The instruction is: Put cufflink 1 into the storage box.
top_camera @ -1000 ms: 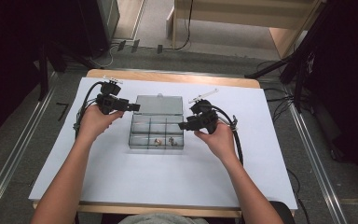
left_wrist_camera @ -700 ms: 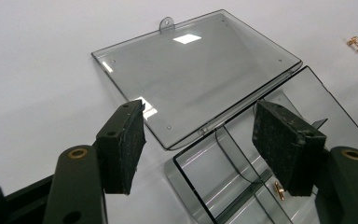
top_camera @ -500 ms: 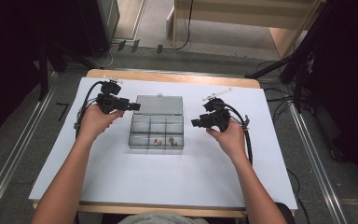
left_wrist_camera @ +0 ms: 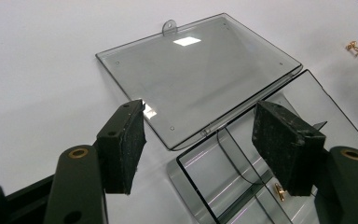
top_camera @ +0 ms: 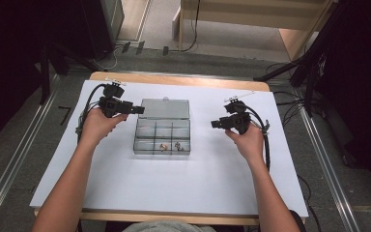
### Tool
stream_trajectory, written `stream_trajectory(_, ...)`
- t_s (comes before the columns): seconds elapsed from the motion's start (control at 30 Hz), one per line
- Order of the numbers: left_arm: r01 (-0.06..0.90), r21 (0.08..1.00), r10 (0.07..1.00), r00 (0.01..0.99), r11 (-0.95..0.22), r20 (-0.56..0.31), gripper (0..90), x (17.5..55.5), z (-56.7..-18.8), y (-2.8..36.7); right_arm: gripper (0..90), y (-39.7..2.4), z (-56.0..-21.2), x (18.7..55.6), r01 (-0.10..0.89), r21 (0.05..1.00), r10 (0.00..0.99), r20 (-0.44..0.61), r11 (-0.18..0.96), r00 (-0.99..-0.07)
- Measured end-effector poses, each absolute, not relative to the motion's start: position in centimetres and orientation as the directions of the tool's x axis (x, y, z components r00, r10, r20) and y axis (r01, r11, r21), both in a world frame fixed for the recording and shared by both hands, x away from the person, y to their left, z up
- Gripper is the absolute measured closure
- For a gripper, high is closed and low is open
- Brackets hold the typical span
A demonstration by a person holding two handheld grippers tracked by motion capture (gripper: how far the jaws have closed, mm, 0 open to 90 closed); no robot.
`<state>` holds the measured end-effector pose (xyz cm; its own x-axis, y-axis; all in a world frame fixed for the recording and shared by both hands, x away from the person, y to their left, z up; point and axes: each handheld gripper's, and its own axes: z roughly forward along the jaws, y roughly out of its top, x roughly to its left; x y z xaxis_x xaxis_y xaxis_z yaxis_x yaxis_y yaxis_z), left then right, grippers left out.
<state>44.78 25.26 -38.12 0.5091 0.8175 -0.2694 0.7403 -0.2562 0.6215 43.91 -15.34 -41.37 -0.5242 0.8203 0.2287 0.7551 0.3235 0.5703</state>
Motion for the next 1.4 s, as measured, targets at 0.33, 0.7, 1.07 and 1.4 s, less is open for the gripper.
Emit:
stream_trajectory(0.33,0.740,0.622,0.818,0.509,-0.256,-0.268,35.6,44.8,-38.1,25.3,56.1,-17.6,-42.3,44.6,0.785,0.551,0.857,0.221,0.283,-0.465)
stream_trajectory(0.7,0.738,0.623,0.818,0.511,-0.259,-0.266,35.6,44.8,-38.1,25.3,57.9,-20.5,-43.1,44.9,0.813,0.541,0.898,0.218,0.214,-0.382)
stream_trajectory(1.07,0.740,0.621,0.819,0.508,-0.257,-0.266,35.6,44.8,-38.2,25.3,59.0,-22.1,-44.0,45.1,0.835,0.514,0.924,0.189,0.195,-0.332)
stream_trajectory(1.4,0.742,0.618,0.820,0.507,-0.260,-0.263,35.6,44.8,-38.2,25.3,62.1,-22.6,-45.3,45.5,0.858,0.474,0.935,0.171,0.198,-0.311)
